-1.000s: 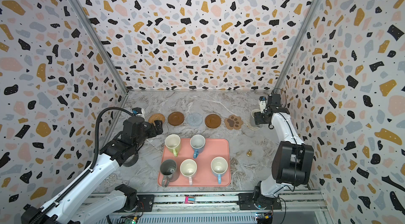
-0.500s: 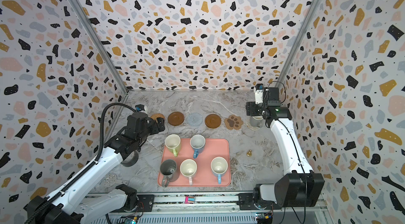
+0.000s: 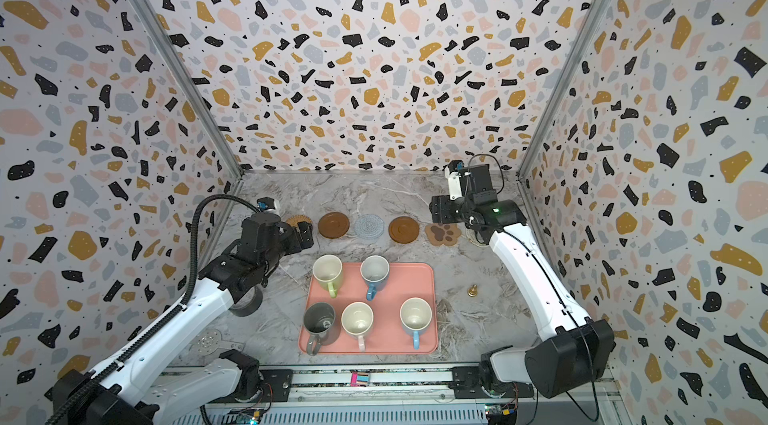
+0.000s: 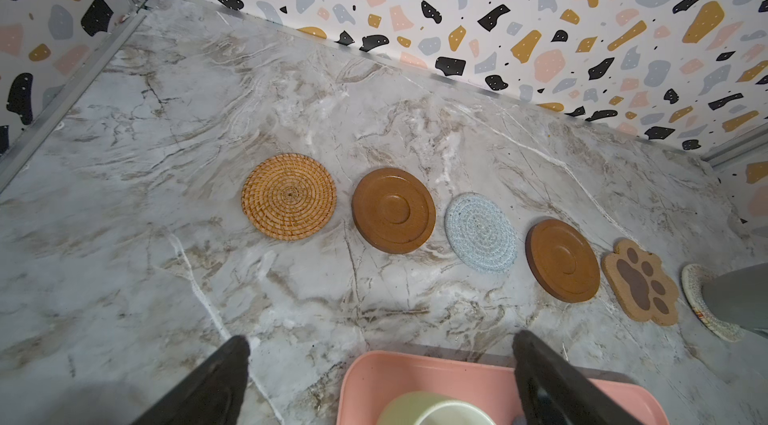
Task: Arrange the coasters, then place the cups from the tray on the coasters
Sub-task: 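Raise right gripper off the mug and move it back toward the pink tray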
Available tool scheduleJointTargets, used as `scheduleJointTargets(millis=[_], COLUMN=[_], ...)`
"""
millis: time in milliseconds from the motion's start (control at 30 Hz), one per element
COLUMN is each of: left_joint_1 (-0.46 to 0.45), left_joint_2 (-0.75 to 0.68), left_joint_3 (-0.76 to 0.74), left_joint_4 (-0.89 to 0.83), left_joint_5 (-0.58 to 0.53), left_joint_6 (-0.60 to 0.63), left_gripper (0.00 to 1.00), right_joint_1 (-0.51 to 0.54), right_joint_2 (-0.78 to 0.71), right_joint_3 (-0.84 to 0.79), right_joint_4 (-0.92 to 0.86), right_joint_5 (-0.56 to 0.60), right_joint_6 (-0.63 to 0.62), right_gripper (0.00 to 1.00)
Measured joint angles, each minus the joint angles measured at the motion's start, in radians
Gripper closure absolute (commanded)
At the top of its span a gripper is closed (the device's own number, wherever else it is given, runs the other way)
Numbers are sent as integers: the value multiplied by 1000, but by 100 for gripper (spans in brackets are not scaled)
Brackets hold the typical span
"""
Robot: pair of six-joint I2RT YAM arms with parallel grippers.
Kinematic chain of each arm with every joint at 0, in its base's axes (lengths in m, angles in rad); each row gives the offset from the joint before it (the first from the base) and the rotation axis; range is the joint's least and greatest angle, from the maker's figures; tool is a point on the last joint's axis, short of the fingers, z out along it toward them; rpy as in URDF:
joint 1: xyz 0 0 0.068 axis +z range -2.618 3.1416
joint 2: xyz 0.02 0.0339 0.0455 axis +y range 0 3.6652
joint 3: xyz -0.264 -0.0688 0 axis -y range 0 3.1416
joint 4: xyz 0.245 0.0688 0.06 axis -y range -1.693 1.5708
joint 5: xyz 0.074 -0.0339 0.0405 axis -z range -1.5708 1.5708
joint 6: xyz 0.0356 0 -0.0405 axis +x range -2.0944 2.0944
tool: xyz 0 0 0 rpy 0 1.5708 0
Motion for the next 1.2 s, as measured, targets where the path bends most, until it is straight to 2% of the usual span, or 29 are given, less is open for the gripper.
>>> scheduleJointTargets(millis=[333, 833, 1200], left_joint_1=[0, 0, 0], left_joint_2=[-31, -32, -33], left_joint_3=[-18, -19, -27], left_joint_4=[2, -1, -1], left_joint_5=[18, 21, 26], left_joint_6=[-19, -27, -31], left_gripper=[0, 0, 1], right_joint_1=[107, 293, 354], right_joint_2=[16, 56, 80], right_joint_3=[17, -11, -37], right_joint_4=[-68, -73, -74], right_joint_5=[31, 33, 51], right_joint_6=[83, 229, 349], right_gripper=[23, 24, 24])
